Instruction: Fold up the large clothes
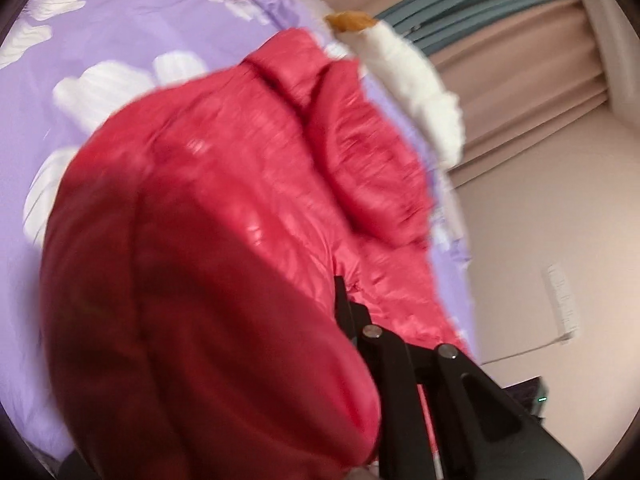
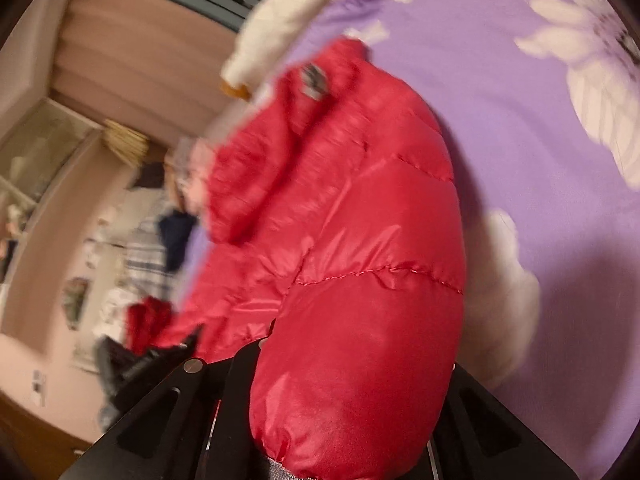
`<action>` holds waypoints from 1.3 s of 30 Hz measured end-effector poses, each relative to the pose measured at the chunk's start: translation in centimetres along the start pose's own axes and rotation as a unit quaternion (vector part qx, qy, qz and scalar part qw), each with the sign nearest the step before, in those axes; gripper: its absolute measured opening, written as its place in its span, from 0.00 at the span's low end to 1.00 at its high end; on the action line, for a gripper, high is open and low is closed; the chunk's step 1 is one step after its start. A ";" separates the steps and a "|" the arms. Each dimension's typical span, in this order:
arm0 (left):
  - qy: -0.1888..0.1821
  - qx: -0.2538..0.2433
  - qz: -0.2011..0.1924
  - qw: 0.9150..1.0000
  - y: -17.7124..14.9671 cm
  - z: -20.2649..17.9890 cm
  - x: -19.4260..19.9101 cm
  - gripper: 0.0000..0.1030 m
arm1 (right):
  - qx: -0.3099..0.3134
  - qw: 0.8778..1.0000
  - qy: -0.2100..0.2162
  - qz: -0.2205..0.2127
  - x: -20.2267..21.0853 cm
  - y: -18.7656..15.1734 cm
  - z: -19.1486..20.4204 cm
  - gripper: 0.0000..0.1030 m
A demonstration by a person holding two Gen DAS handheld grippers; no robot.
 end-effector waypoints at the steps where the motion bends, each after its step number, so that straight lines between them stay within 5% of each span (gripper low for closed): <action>1: -0.019 0.000 -0.011 1.000 1.1 -0.6 0.5 0.13 | -0.003 1.000 0.022 -0.006 0.4 0.8 0.8 0.09; 14: -0.009 -0.049 -0.057 0.997 10.8 -7.4 0.6 0.12 | 0.061 0.996 0.046 -0.048 1.1 10.1 8.0 0.09; 23: 0.019 -0.066 -0.061 0.996 17.5 -9.9 -2.1 0.13 | 0.112 0.992 0.011 -0.052 -0.5 16.7 9.8 0.09; 30: 0.017 0.001 -0.025 1.000 25.1 -8.4 -9.1 0.13 | 0.096 0.994 -0.034 -0.028 -5.2 24.8 8.0 0.09; 36: -0.004 0.137 0.029 0.990 28.8 -1.4 -16.2 0.16 | 0.059 0.992 -0.114 0.006 -11.8 29.8 3.3 0.09; 39: 0.031 0.092 0.003 0.995 28.9 -0.5 -16.7 0.14 | 0.035 0.992 -0.119 0.018 -14.6 29.9 0.6 0.08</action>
Point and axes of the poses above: each gripper's, at about its wrist camera, not at the fingertips, and x roughly against the way its jaws point, z to its left, y to its top, the point moved 10 cm from there along -x, roughly the way its jaws point, and after that the axes turned 15 degrees about z, right-handed, at the moved point
